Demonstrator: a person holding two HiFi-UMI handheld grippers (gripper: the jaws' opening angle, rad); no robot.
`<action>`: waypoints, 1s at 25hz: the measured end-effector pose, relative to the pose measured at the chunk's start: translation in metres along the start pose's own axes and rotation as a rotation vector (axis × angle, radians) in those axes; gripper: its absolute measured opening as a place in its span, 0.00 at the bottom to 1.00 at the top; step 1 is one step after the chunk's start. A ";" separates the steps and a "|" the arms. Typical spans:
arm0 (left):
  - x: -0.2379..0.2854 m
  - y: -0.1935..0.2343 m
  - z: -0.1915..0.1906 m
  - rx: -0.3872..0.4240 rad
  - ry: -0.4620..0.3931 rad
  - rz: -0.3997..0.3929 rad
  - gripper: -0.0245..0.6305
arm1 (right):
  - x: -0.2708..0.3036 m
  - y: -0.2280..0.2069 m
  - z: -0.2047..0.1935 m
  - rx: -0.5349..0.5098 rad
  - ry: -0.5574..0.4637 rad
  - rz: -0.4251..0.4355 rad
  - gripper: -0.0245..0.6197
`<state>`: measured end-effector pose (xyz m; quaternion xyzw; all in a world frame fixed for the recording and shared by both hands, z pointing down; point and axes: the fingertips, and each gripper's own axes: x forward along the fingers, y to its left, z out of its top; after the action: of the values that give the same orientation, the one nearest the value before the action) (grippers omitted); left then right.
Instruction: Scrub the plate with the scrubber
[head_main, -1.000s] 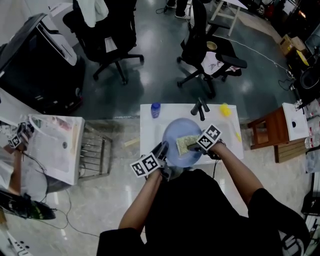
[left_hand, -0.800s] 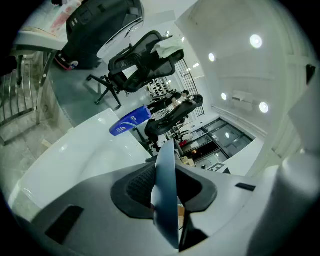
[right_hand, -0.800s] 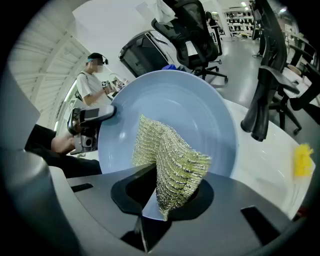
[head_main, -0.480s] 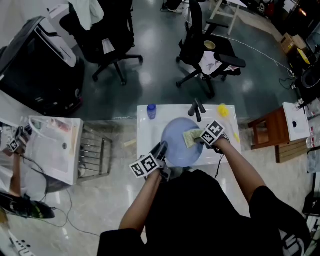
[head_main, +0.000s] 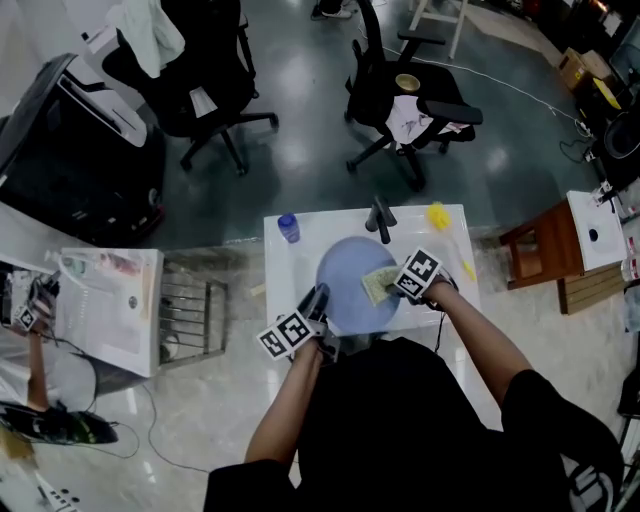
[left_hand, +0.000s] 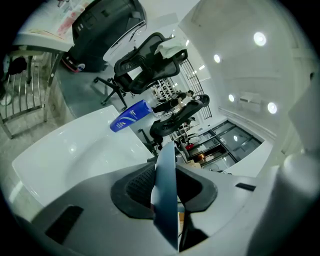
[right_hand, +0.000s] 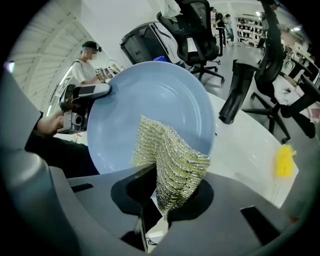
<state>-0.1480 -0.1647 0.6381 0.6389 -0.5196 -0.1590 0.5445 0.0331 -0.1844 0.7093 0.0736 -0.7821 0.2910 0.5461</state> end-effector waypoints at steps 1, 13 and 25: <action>0.003 -0.002 -0.001 0.004 0.001 0.002 0.18 | 0.000 0.004 -0.003 -0.003 0.000 0.018 0.14; 0.053 -0.023 -0.040 0.087 0.069 0.052 0.18 | 0.012 0.034 -0.028 0.022 -0.057 0.195 0.14; 0.050 0.031 -0.091 0.038 0.143 0.245 0.16 | -0.044 -0.021 -0.065 0.123 -0.332 0.196 0.14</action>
<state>-0.0724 -0.1542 0.7154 0.5907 -0.5565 -0.0358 0.5832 0.1125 -0.1754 0.6926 0.0773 -0.8454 0.3740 0.3733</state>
